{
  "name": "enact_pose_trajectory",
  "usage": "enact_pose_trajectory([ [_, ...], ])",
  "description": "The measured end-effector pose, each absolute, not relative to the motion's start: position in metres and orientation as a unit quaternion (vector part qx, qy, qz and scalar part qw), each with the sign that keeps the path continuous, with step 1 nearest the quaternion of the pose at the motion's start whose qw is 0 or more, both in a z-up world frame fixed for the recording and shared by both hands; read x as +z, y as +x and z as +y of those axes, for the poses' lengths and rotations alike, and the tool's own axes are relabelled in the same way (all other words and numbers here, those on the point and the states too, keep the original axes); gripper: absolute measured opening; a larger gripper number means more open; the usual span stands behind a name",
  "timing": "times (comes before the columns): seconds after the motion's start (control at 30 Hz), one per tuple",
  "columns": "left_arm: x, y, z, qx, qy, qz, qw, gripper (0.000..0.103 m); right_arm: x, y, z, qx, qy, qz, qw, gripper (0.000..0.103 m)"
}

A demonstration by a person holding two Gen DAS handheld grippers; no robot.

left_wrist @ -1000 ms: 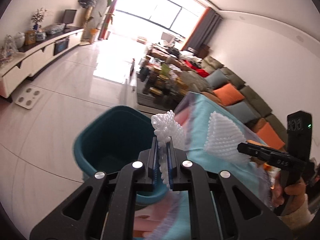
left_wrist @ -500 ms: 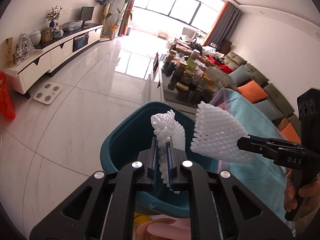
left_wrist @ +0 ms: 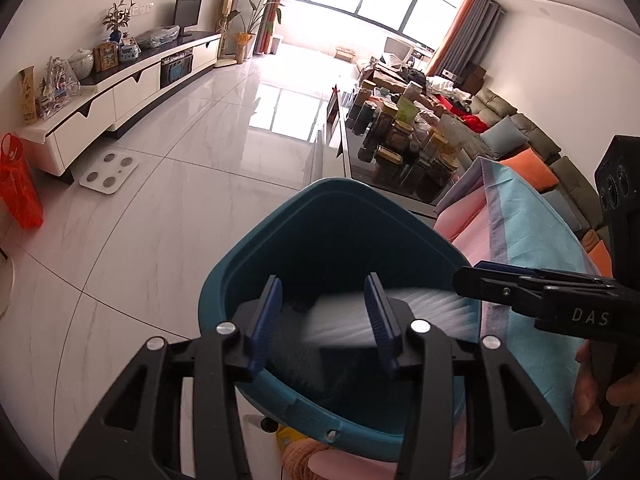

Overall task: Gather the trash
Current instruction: 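Carry the foam nets to the teal bin and open both grippers, then return to the table and grasp a gold foil wrapper with the left gripper while the right grasps another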

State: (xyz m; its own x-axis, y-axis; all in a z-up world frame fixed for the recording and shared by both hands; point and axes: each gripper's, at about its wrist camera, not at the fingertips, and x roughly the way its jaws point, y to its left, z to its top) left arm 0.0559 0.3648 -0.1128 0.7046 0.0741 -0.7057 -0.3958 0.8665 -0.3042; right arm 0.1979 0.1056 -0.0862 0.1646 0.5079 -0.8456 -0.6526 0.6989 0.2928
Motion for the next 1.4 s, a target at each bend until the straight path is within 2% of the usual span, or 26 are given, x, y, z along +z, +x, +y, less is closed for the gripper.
enact_pose_trajectory([
  [0.17,-0.095,0.047,0.353,0.134,-0.212,0.332,0.909,0.054,-0.071,0.192,0.09,0.399,-0.047,0.508,0.762,0.045],
  [0.33,-0.063,0.028,0.321,0.108,-0.177,0.282,0.937,0.076,-0.04,0.172,0.058,0.421,-0.043,0.464,0.778,0.052],
  [0.5,-0.037,0.018,0.271,0.043,-0.133,0.261,0.955,0.084,-0.006,0.149,0.004,0.418,-0.042,0.411,0.809,0.06],
  [0.8,-0.03,0.038,0.136,-0.123,-0.064,0.286,0.948,0.085,0.026,0.121,-0.143,0.349,0.012,0.367,0.862,0.061],
  [1.0,-0.044,0.058,0.063,-0.172,-0.03,0.32,0.931,0.085,0.023,0.106,-0.231,0.273,0.044,0.362,0.89,0.063],
  [1.4,-0.067,0.089,0.036,-0.149,-0.007,0.379,0.913,0.085,-0.014,0.057,-0.36,0.158,0.124,0.395,0.896,0.065],
])
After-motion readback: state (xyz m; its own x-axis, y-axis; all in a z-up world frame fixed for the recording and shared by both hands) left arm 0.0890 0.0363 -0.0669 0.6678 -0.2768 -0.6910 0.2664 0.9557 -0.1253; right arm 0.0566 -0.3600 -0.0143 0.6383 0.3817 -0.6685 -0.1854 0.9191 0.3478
